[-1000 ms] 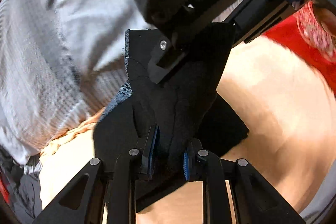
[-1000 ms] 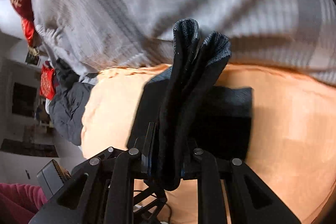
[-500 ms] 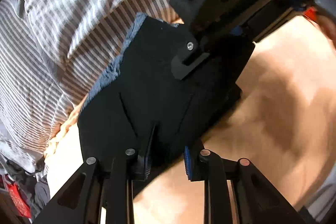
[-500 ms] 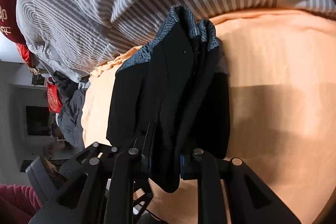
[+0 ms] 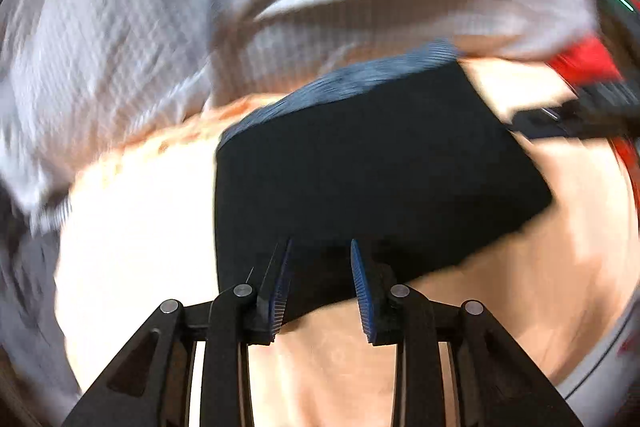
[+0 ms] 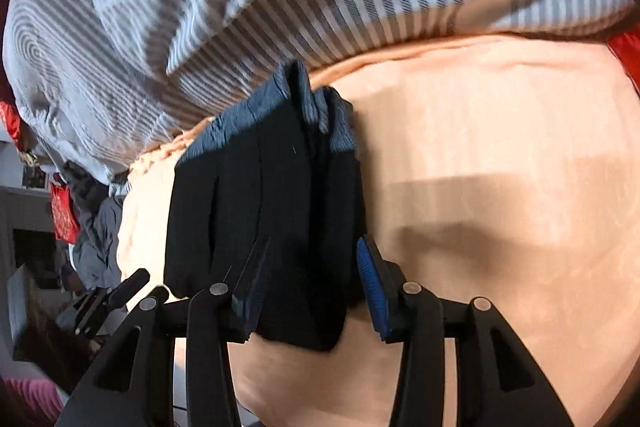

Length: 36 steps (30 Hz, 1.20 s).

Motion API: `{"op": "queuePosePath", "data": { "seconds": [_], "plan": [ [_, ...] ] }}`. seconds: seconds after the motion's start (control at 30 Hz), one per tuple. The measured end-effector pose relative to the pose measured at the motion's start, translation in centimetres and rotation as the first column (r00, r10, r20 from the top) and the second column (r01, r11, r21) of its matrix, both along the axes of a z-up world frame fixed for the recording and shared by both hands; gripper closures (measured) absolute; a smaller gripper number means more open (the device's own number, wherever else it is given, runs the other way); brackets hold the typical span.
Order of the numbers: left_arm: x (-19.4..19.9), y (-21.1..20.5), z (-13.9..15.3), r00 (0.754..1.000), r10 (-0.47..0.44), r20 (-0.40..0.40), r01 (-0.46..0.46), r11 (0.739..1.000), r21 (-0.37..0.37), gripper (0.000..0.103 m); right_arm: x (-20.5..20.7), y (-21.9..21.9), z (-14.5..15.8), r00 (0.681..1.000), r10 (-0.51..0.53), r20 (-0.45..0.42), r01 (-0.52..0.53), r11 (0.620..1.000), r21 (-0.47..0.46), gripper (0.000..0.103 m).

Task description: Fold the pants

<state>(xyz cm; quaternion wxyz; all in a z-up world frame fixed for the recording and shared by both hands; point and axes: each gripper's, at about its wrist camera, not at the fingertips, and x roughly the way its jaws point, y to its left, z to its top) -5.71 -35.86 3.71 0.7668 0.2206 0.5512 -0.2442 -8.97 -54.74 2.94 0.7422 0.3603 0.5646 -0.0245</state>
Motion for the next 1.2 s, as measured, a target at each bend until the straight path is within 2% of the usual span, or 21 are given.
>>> {"op": "queuePosePath", "data": {
  "seconds": [0.07, 0.1, 0.17, 0.23, 0.33, 0.4, 0.47, 0.63, 0.8, 1.2],
  "plan": [
    [2.1, 0.6, -0.9, 0.994, 0.100, -0.039, -0.101, 0.995, -0.013, 0.072, 1.4, 0.3, -0.5, 1.000, 0.005, 0.010, -0.005, 1.000, 0.013, 0.056],
    [2.6, 0.7, -1.2, 0.992, 0.122, -0.044, -0.122, 0.992, -0.016, 0.072, 2.2, 0.7, -1.2, 1.000, 0.019, -0.003, -0.019, 1.000, 0.021, 0.056],
    [3.5, 0.9, -1.8, 0.987, 0.154, -0.053, -0.155, 0.988, -0.010, 0.072, 3.1, 1.4, -2.0, 0.999, 0.036, -0.040, -0.035, 0.998, 0.047, 0.080],
    [4.0, 1.0, -2.1, 0.983, 0.168, -0.070, -0.170, 0.985, -0.012, 0.072, 2.9, 1.7, -1.6, 0.999, 0.038, -0.030, -0.037, 0.999, 0.032, 0.090],
    [4.4, 0.9, -3.2, 0.983, 0.158, -0.097, -0.159, 0.987, -0.002, 0.072, 2.4, 2.0, -0.4, 0.997, 0.071, -0.021, -0.072, 0.997, -0.020, 0.094],
    [4.4, 0.8, -4.5, 0.980, 0.150, -0.132, -0.149, 0.989, 0.016, 0.072, 2.2, 2.7, -0.3, 0.991, 0.123, -0.055, -0.128, 0.987, -0.094, 0.095],
    [4.5, 0.6, -5.1, 0.978, 0.153, -0.142, -0.150, 0.988, 0.027, 0.072, 2.2, 3.1, -0.8, 0.985, 0.149, -0.086, -0.159, 0.979, -0.128, 0.095],
    [3.9, 0.0, -5.3, 0.985, 0.126, -0.114, -0.122, 0.992, 0.041, 0.072, 2.2, 3.0, -2.2, 0.987, 0.119, -0.112, -0.133, 0.983, -0.129, 0.095],
    [4.2, 0.4, -5.6, 0.983, 0.131, -0.129, -0.128, 0.991, 0.032, 0.072, 2.2, 3.2, -1.6, 0.988, 0.104, -0.114, -0.119, 0.984, -0.131, 0.094],
    [4.6, 0.6, -5.7, 0.982, 0.131, -0.136, -0.129, 0.991, 0.025, 0.071, 1.1, 2.6, -0.8, 0.989, 0.018, -0.146, -0.028, 0.997, -0.066, 0.094]
  ]
}}
